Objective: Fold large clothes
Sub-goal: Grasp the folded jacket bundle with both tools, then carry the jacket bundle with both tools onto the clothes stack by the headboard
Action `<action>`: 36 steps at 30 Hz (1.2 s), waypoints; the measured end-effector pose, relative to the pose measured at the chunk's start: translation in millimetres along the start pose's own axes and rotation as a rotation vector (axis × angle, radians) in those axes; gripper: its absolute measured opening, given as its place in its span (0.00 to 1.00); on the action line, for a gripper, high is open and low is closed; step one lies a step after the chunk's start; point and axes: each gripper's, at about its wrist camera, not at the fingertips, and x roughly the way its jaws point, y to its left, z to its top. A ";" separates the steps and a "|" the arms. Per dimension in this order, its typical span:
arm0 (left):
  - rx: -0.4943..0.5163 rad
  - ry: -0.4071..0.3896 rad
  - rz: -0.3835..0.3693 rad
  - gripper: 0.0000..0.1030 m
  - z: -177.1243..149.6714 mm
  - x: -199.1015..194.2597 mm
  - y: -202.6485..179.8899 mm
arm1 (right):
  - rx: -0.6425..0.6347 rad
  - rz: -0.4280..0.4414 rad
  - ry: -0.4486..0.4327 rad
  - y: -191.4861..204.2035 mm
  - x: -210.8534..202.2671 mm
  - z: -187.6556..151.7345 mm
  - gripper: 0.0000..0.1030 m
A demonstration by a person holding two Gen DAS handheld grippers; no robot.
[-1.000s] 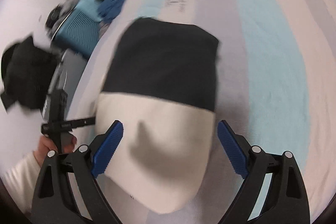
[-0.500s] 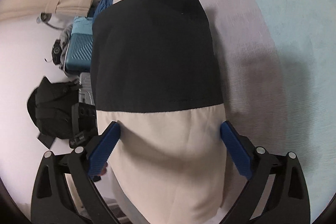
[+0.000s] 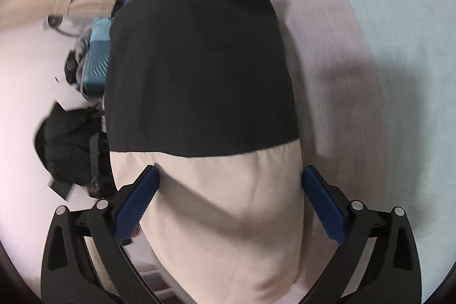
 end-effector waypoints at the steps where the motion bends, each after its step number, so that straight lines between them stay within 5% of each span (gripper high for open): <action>1: 0.004 0.002 0.011 0.94 0.3 3.2 -1.0 | 0.015 0.014 0.002 -1.2 0.3 -1.0 0.92; 5: 0.016 -0.023 0.027 0.88 1.8 9.8 -11.5 | 0.003 -0.009 -0.024 5.9 -3.8 -3.9 0.81; 9: -0.019 -0.044 0.067 0.46 -7.1 18.2 -25.1 | -0.009 -0.013 -0.044 8.5 -8.8 -7.9 0.69; 15: 0.038 -0.079 0.077 0.25 -6.3 27.6 -41.7 | -0.047 0.011 -0.052 14.8 -13.9 -9.4 0.55; 36: 0.233 -0.113 0.179 0.15 1.8 31.2 -166.6 | -0.155 0.077 -0.145 50.5 -70.6 -30.1 0.42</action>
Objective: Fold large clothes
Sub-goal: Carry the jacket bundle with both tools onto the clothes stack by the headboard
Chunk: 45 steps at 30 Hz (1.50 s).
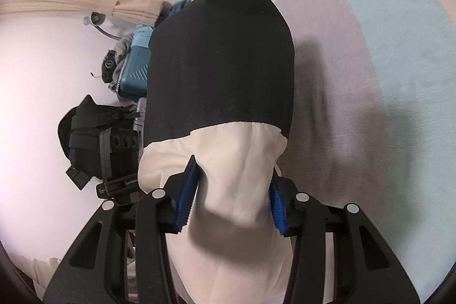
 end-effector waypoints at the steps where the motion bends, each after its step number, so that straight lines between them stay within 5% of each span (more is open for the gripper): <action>1: 0.012 -0.001 0.000 0.15 3.3 -2.6 -8.4 | -0.002 -0.001 -0.011 1.6 -8.5 -1.4 0.42; 8: 0.130 0.021 -0.010 0.15 26.4 21.2 -116.8 | -0.003 -0.029 -0.112 -3.5 -100.5 -12.3 0.41; 14: 0.261 0.033 -0.012 0.14 37.8 67.4 -258.3 | 0.006 -0.035 -0.244 -34.4 -219.6 -25.7 0.41; 23: 0.445 0.070 -0.040 0.14 31.7 213.5 -543.4 | 0.048 -0.061 -0.414 -133.0 -450.8 -56.5 0.41; 30: 0.546 0.137 -0.157 0.13 2.3 373.4 -768.9 | 0.120 -0.235 -0.494 -230.5 -681.2 -77.3 0.41; 36: 0.599 0.218 -0.246 0.14 -15.6 466.8 -921.6 | 0.171 -0.389 -0.571 -274.8 -831.8 -89.4 0.41; 40: 0.627 0.268 -0.241 0.14 -18.0 522.1 -983.5 | 0.243 -0.423 -0.590 -314.9 -888.3 -91.2 0.41; 45: 0.643 0.297 -0.159 0.14 -14.2 612.4 -1007.4 | 0.325 -0.449 -0.566 -380.5 -877.7 -88.8 0.41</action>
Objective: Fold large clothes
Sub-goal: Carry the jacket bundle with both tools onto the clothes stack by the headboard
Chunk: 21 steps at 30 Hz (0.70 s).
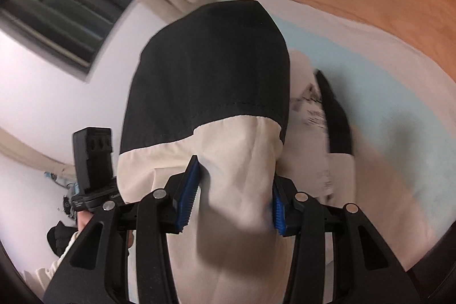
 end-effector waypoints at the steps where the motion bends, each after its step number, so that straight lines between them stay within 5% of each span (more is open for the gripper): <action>1: -0.005 0.003 0.008 0.14 6.4 10.1 3.5 | -0.001 -0.010 0.003 -6.8 10.5 -1.3 0.41; 12: -0.052 0.050 0.046 0.20 40.1 96.2 8.4 | 0.014 -0.040 -0.009 -58.1 58.4 0.9 0.41; 16: -0.056 0.068 0.053 0.23 5.2 96.1 6.5 | 0.003 -0.069 -0.013 -58.0 57.1 -0.5 0.42; 18: -0.062 0.060 0.074 0.34 12.9 101.4 -24.2 | -0.008 -0.096 -0.028 -48.9 56.5 0.5 0.47; 19: -0.074 0.042 0.111 0.40 19.3 99.8 -33.1 | -0.010 -0.116 -0.047 -48.7 52.1 -0.4 0.58; 20: -0.083 0.015 0.151 0.52 20.1 95.1 -42.2 | -0.009 -0.157 -0.077 -46.2 49.3 -2.1 0.75; 21: -0.087 -0.031 0.201 0.72 20.7 84.9 -48.3 | -0.011 -0.219 -0.117 -39.8 44.5 -5.9 0.79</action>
